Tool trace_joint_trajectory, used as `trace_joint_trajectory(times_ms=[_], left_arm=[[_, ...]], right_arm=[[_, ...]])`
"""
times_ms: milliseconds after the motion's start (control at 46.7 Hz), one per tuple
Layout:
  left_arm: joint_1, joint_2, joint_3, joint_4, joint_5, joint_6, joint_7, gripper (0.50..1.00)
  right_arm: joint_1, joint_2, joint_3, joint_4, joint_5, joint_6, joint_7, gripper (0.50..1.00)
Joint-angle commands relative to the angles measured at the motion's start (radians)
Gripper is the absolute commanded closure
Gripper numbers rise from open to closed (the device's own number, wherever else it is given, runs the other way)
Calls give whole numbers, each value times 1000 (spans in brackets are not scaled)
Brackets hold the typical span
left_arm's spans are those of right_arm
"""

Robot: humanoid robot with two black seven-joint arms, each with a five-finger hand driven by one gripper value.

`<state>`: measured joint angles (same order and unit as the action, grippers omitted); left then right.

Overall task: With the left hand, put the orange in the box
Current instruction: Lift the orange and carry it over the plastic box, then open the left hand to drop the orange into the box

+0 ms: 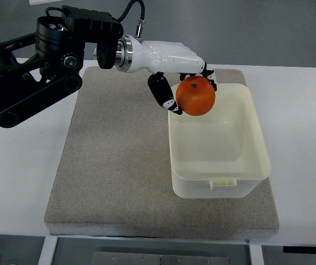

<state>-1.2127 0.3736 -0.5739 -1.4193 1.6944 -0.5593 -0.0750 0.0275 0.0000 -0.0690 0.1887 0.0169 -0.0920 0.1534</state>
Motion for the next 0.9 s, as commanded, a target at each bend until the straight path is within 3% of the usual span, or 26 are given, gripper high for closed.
trace_joint_trajectory(times_ms=[0, 471, 706, 770, 835, 877], left_arm=[[-1, -21, 28, 16, 37, 4, 0, 1000], [15, -130, 78, 109, 110, 26, 1, 1000], [18, -159, 109, 149, 108, 79, -2, 1000], [18, -171, 124, 163, 108, 101, -2, 935], [19, -180, 134, 177, 108, 111, -2, 800], [30, -186, 138, 183, 108, 114, -2, 774]], right_arm=[[0, 0, 0, 0, 0, 0, 0, 568], [0, 0, 0, 0, 0, 0, 0, 568], [0, 0, 0, 0, 0, 0, 0, 568], [0, 0, 0, 0, 0, 0, 0, 568], [0, 0, 0, 0, 0, 0, 0, 568], [0, 0, 0, 0, 0, 0, 0, 568]])
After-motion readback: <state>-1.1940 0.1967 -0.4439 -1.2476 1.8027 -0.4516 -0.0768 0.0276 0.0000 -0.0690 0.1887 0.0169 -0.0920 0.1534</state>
